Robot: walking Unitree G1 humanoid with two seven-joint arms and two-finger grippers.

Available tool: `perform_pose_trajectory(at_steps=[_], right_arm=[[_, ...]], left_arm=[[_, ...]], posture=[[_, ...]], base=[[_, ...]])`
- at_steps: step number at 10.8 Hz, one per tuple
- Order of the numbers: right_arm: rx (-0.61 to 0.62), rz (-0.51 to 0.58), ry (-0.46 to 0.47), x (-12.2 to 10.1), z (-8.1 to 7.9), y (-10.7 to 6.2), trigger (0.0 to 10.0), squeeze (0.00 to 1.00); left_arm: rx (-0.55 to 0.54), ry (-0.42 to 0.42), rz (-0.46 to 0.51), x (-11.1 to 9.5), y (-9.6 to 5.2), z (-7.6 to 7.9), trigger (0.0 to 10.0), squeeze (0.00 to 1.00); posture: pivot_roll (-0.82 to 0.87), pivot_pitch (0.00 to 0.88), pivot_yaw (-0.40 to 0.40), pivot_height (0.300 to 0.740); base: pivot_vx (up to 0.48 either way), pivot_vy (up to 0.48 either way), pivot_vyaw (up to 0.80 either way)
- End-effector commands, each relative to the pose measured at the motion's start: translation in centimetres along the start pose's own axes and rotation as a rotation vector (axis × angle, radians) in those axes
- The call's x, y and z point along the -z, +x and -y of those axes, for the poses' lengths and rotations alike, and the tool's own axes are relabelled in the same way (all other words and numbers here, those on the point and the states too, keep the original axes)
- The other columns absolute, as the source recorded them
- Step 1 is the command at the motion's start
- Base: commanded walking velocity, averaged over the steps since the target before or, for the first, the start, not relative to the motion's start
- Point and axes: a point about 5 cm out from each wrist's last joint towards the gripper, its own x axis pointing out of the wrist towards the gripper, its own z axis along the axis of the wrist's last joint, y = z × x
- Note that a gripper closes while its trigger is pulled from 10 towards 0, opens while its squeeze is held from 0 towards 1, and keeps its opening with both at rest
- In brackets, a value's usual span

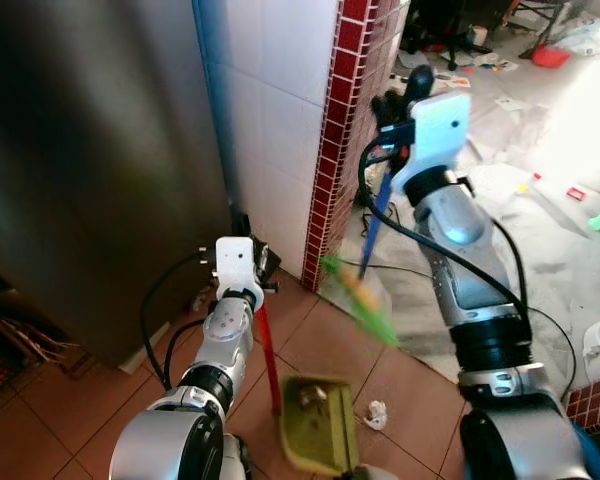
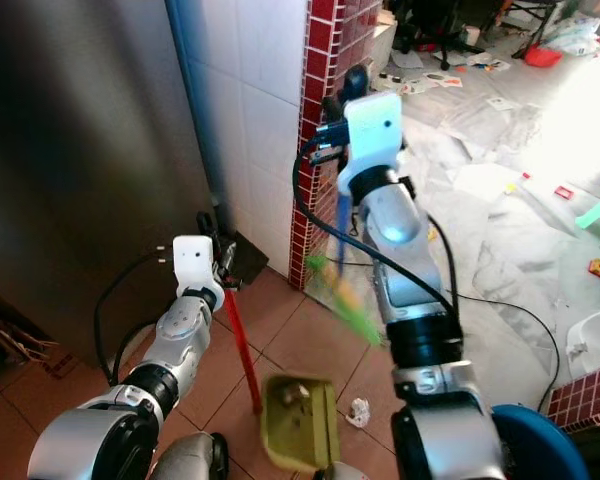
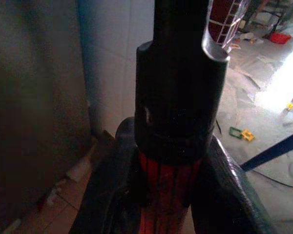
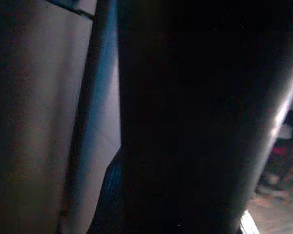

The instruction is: Sweep floor

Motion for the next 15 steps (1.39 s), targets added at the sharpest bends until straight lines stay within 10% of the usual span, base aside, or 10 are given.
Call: perform_pose_trajectory(at_steps=[1, 7, 12, 15], right_arm=[[0.024, 0.009, -0.065, 0.0, 0.8, -0.3, 10.0, 0.0], [0.217, -0.324, -0.013, 7.4, 0.2, -4.6, 10.0, 0.0], [0.477, -0.476, 0.436, 9.0, -0.7, -3.9, 10.0, 0.0], [0.478, -0.424, 0.503, 7.6, -1.0, -2.4, 10.0, 0.0]], left_arm=[[0.018, 0.015, 0.03, -1.1, 0.6, 0.5, 10.0, 0.0], [-0.042, 0.171, 0.092, -1.8, 0.6, -0.3, 10.0, 0.0], [-0.026, 0.193, 0.095, -1.8, 0.6, 0.1, 10.0, 0.0], [-0.011, 0.17, 0.091, -1.7, 0.6, 0.4, 10.0, 0.0]], posture=[[-0.11, 0.022, -0.013, 0.74], [-0.1, 0.022, -0.008, 0.74], [-0.1, 0.02, -0.009, 0.74], [-0.1, 0.017, -0.014, 0.74]], base=[[0.0, 0.0, 0.0], [0.0, 0.0, 0.0], [0.0, 0.0, 0.0], [0.0, 0.0, 0.0]])
